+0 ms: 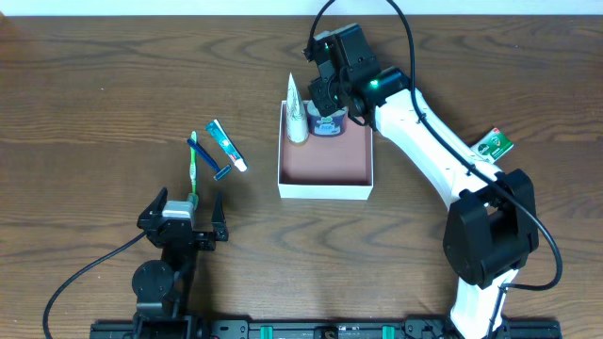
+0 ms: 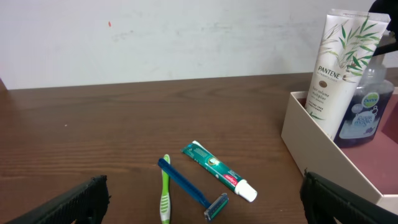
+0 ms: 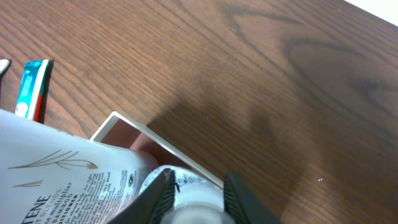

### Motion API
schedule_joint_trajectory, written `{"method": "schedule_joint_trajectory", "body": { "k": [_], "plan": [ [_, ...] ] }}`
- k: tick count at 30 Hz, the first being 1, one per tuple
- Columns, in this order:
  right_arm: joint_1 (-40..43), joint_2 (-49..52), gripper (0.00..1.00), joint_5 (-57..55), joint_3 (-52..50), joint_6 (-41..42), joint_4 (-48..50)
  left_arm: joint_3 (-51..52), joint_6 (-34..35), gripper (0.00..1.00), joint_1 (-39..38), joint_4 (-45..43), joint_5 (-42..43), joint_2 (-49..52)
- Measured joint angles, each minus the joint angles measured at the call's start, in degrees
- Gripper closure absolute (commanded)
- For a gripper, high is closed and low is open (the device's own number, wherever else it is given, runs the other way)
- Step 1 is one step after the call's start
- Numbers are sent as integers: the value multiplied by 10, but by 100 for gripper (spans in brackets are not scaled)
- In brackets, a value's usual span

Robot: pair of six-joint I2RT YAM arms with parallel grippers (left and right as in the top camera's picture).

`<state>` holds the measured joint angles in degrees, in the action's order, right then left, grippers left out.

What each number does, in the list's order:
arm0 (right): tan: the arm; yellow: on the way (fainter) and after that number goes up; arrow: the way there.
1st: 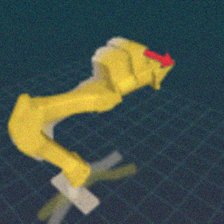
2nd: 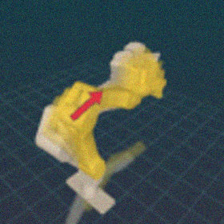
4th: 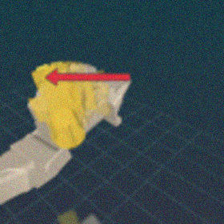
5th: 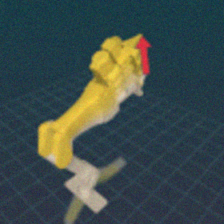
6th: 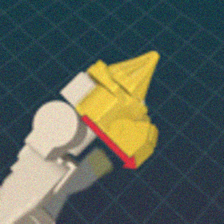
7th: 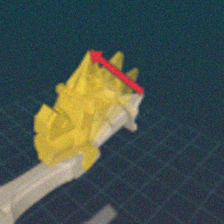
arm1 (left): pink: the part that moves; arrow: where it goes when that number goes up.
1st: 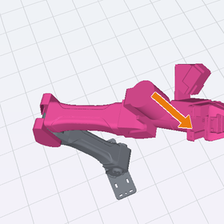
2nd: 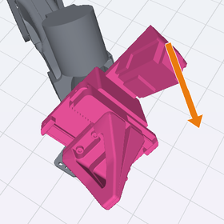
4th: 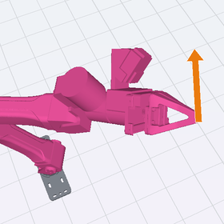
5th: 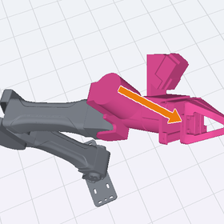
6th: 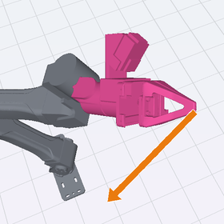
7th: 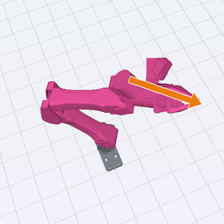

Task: Pack container
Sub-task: 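Carry the pump bottle into the box beside the tube and lower, then release the bottle and grasp the green Dettol soap box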

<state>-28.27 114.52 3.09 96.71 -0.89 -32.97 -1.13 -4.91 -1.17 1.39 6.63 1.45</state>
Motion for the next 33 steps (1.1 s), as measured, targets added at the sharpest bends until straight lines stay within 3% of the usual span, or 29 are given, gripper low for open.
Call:
{"method": "schedule_joint_trajectory", "body": {
  "k": [11, 24, 33],
  "plan": [
    [0, 0, 57, 0, 0, 0, 0, 0, 0, 2, 0, 0, 0, 0],
    [0, 0, 50, 0, 1, 0, 3, 0, 0, 2, 0, 0, 0, 0],
    [1, -10, 32, 0, 22, -1, -5, 0, 0, 2, 0, 0, 0, 0]
  ]
}}
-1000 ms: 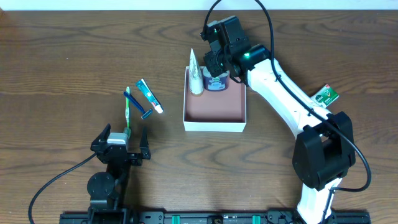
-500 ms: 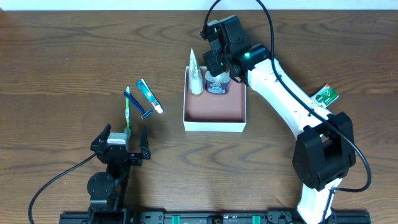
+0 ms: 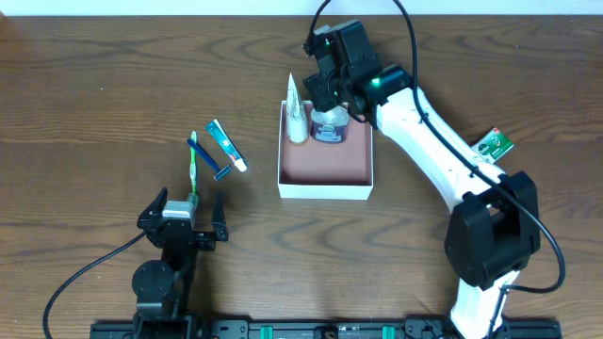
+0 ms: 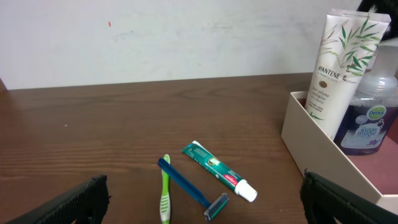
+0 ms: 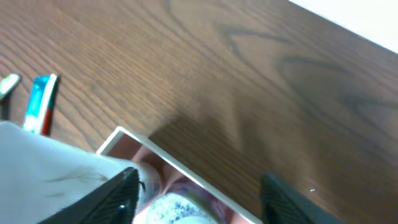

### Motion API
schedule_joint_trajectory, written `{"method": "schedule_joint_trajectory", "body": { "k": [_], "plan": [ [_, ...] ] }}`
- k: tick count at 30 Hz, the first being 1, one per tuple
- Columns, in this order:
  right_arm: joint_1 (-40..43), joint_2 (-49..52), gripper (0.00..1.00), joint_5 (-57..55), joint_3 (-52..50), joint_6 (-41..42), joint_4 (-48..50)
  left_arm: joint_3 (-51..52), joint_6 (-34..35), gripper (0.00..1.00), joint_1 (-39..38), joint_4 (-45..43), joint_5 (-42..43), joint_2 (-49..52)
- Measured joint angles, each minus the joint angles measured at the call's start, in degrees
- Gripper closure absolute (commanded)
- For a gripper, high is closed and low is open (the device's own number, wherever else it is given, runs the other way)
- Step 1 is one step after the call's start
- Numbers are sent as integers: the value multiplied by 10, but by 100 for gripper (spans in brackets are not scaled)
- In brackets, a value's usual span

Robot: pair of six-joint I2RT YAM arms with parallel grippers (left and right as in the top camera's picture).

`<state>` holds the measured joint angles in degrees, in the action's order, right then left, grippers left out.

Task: Pack container
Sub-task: 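Release the bottle and grasp the green Dettol soap box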

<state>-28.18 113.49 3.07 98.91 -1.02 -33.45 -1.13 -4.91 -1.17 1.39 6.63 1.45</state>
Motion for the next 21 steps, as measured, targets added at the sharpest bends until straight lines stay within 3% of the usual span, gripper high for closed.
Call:
{"method": "schedule_joint_trajectory", "body": {
  "k": [5, 11, 13, 17, 21],
  "plan": [
    [2, -45, 19, -24, 78, 24, -111, 0, 0, 2, 0, 0, 0, 0],
    [46, -138, 7, -85, 139, 139, -269, 0, 0, 2, 0, 0, 0, 0],
    [88, -165, 2, -97, 144, 195, -332, 0, 0, 2, 0, 0, 0, 0],
    [200, -181, 1, -105, 144, 281, -428, 0, 0, 2, 0, 0, 0, 0],
    [290, -175, 1, -92, 117, 317, -452, 0, 0, 2, 0, 0, 0, 0]
  ]
}}
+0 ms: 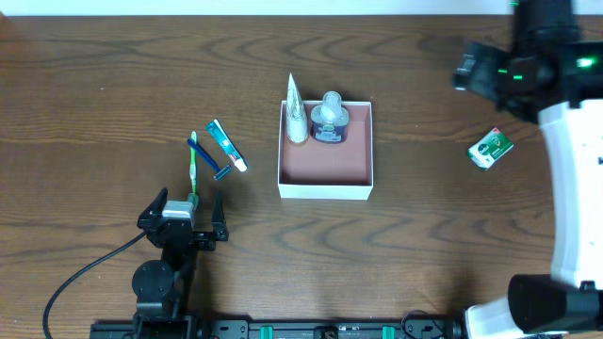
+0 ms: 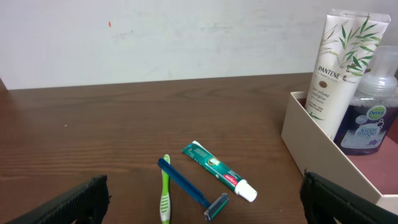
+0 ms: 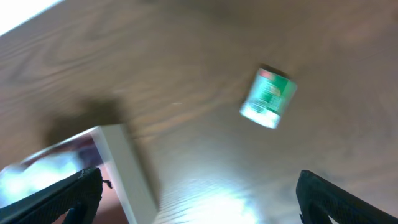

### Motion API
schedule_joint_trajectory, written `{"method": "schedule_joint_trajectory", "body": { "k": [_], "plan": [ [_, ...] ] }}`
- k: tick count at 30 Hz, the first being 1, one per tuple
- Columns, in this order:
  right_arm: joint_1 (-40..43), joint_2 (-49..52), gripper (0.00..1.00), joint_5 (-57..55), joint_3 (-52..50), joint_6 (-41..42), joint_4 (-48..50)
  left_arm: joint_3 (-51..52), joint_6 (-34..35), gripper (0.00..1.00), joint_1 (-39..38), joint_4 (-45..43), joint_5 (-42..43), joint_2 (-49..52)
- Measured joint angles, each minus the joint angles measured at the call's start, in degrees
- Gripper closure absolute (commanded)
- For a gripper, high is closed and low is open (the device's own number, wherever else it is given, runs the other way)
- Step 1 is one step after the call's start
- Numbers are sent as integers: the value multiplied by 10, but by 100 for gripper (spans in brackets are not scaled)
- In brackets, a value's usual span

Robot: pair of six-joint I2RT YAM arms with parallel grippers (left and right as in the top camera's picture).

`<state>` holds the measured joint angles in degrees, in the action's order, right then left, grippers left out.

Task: Pack container
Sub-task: 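Release the bottle and grasp the green Dettol soap box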

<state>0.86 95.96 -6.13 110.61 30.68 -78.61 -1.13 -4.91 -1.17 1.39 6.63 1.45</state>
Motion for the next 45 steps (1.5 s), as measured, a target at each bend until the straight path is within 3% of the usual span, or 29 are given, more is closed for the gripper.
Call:
{"method": "schedule_joint_trajectory", "body": {
  "k": [6, 18, 35, 45],
  "plan": [
    [80, 3, 1, 15, -123, 29, 60, 0, 0, 2, 0, 0, 0, 0],
    [118, 9, 5, 32, -358, 48, 273, 0, 0, 2, 0, 0, 0, 0],
    [118, 9, 5, -17, -509, 49, 510, 0, 0, 2, 0, 0, 0, 0],
    [118, 10, 6, -27, -541, 41, 572, 0, 0, 2, 0, 0, 0, 0]
  ]
}}
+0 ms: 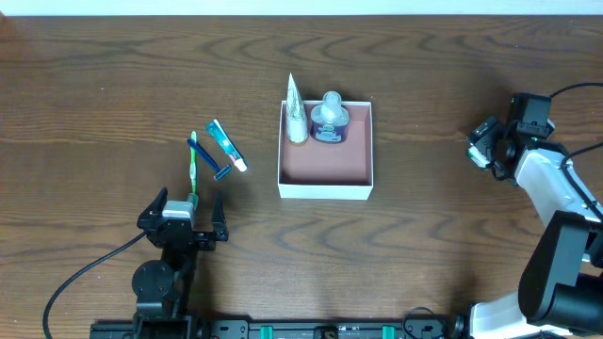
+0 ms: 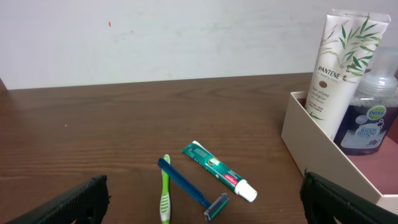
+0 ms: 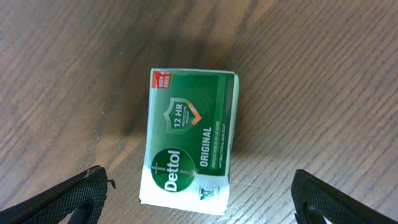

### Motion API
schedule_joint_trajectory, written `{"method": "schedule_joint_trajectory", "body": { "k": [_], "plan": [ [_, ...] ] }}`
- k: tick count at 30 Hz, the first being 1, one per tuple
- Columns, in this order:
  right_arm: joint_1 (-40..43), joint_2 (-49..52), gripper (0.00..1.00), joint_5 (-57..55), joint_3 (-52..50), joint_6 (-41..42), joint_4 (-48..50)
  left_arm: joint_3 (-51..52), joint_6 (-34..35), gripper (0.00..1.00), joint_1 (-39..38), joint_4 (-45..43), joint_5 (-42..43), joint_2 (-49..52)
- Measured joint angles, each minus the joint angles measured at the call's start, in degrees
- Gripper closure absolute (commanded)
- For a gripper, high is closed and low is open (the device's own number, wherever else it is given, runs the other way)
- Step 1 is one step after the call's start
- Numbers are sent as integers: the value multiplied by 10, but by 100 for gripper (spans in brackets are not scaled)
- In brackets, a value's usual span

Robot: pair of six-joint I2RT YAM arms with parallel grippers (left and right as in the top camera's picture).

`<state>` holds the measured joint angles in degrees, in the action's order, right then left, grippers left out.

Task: Pack container
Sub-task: 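Release the bottle and grasp the green Dettol soap box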

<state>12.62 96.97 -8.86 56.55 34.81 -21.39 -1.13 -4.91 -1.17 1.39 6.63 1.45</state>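
The white box (image 1: 325,191) stands mid-table with a Pantene tube (image 1: 296,118) and a purple Dettol pump bottle (image 1: 328,119) upright at its far end. A green Dettol soap pack (image 3: 189,140) lies flat on the wood at the right. My right gripper (image 3: 199,199) hangs open over it, one fingertip on each side, not touching. In the overhead view the right gripper (image 1: 488,143) covers the soap. A toothpaste tube (image 2: 217,169), a green toothbrush (image 2: 165,196) and a blue razor (image 2: 189,186) lie left of the box. My left gripper (image 2: 202,199) rests open, short of them.
The box floor (image 1: 330,160) nearer the front is bare pink. The right arm's cable (image 1: 575,89) trails near the table's right edge. The toothbrush, razor and toothpaste lie close together, the razor crossing the brush.
The right gripper was high over the table's far right with the soap small below it. Now it is low over the soap, jaws open on either side. The left arm has not moved.
The right gripper was first shut on the pump bottle's top inside the box. Then it stood open with the bottle left upright beside the tube. Then it was far to the right, above the soap, and now hangs close over it. The left arm stayed still.
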Motion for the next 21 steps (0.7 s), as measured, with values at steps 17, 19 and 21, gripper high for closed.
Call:
{"method": "schedule_joint_trajectory", "body": {
  "k": [17, 19, 21],
  "plan": [
    [0, 78, 23, 3, -1, -31, 43, 0, 0, 2, 0, 0, 0, 0],
    [0, 78, 31, 3, -1, -38, 46, 0, 0, 2, 0, 0, 0, 0],
    [0, 78, 39, 5, -1, -45, 47, 0, 0, 2, 0, 0, 0, 0]
  ]
}}
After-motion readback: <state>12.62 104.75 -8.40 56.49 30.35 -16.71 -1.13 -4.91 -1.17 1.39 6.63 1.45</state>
